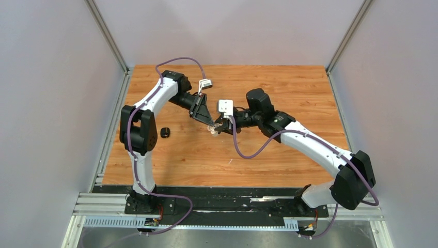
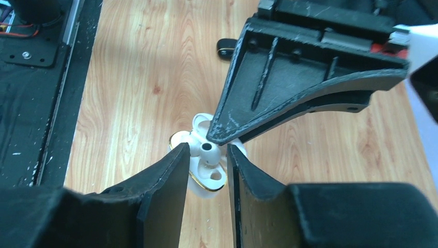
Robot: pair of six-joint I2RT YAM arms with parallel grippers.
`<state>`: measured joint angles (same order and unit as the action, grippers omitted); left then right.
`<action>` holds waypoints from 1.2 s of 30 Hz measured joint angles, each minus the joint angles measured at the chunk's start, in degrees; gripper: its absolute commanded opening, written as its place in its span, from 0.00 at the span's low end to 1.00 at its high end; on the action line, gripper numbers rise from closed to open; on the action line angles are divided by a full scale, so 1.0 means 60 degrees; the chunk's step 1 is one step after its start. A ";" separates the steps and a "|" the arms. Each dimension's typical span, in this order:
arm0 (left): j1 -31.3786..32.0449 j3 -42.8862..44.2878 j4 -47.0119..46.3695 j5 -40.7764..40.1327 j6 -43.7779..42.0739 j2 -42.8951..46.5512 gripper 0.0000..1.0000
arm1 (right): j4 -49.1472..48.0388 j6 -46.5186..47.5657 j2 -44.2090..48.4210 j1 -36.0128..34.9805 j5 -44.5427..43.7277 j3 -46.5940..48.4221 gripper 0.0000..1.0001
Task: Insert the wireless bluetooth earbuds into the charging case
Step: Place the earbud in the charging case.
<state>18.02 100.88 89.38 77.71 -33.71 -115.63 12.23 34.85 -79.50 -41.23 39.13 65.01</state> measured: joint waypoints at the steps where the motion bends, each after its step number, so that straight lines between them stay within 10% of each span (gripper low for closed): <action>1: 0.0000 0.0000 0.0000 0.0000 0.0000 0.0000 0.00 | 0.0109 0.0058 -0.0051 0.0000 0.0066 0.0000 0.34; 36: 0.0000 -0.0171 -0.0532 -0.1191 0.1009 0.0135 0.00 | 0.2142 0.1898 -0.0550 -0.0007 0.0025 0.0940 0.00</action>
<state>18.02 99.85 86.19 70.57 -27.66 -114.83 25.08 46.24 -82.81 -41.28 39.29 70.65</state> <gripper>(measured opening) 0.322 0.122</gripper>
